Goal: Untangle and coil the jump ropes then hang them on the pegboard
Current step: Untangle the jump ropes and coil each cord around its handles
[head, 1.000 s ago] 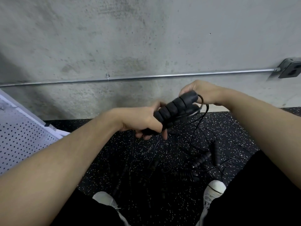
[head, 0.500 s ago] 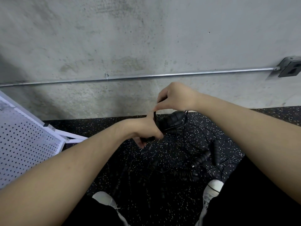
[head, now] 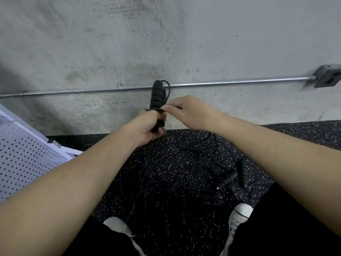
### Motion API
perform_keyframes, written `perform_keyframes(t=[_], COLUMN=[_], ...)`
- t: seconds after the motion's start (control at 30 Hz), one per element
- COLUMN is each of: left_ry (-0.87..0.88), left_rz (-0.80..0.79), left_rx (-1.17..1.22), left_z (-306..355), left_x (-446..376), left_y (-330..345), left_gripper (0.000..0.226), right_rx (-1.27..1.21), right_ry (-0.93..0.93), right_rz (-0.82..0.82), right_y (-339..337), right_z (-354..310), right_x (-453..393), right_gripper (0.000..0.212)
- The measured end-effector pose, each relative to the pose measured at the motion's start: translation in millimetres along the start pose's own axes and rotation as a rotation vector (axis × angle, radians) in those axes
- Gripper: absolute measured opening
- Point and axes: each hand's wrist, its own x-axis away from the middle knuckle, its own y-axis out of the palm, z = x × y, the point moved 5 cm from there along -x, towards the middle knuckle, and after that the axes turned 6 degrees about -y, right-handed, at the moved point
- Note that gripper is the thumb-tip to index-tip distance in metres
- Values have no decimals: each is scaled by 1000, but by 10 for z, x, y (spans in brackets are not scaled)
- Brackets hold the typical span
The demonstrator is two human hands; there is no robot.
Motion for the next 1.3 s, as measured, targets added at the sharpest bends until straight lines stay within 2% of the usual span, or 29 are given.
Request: perform_keyframes(t=[0.07,0.17,0.27,0.33,0.43,0.5,0.63,0.7,0.8,0.87,0.93,1.0,1.1,1.17,1.23,1.3], left_ry=[31,92,147,157,154,130,58,50,117,134,144,173,228,237,223,198], left_rz=[5,-6,-101,-219,-352,-427,-508,-529,-646,-573,-386,-272,-206,-199,-169,-141], left_rx=[53,72,112,86,56,82,168,234,281,255,233,278,330,355,376,445], left_z=[56,127,175,180,179,191,176,174,229,234,183,146,186,229,254,281], left_x=[14,95,212,319,509,619,692,703,760,747,695,648,615,601,580,551], left_y=[-3,-3,12,45,87,82,65,73,156,241,270,283,254,256,232,141], left_gripper=[51,57,60,50,20,17,20,20,37,45,50,51,46,41,33,28], right_rx=[-58,-138,-349,-500,-652,-702,-755,-810,-871,-890,-881,-885,-886,-858,-744,-629], right_ry=[49,194,310,337,337,308,303,345,407,448,464,456,424,398,384,352], right_rz=[29,64,37,-40,-207,-260,-176,-107,-3,69,95,100,81,76,72,65], right_y=[-17,-26,-6,17,51,58,82,86,38,-3,1,12,37,48,55,48], right_z=[34,161,212,219,212,165,133,170,236,311,336,317,252,213,196,206], right_x=[-9,8,26,40,103,121,113,108,95,99,103,107,106,102,101,110], right_gripper=[16,28,32,33,31,25,19,24,24,26,26,26,26,34,46,47])
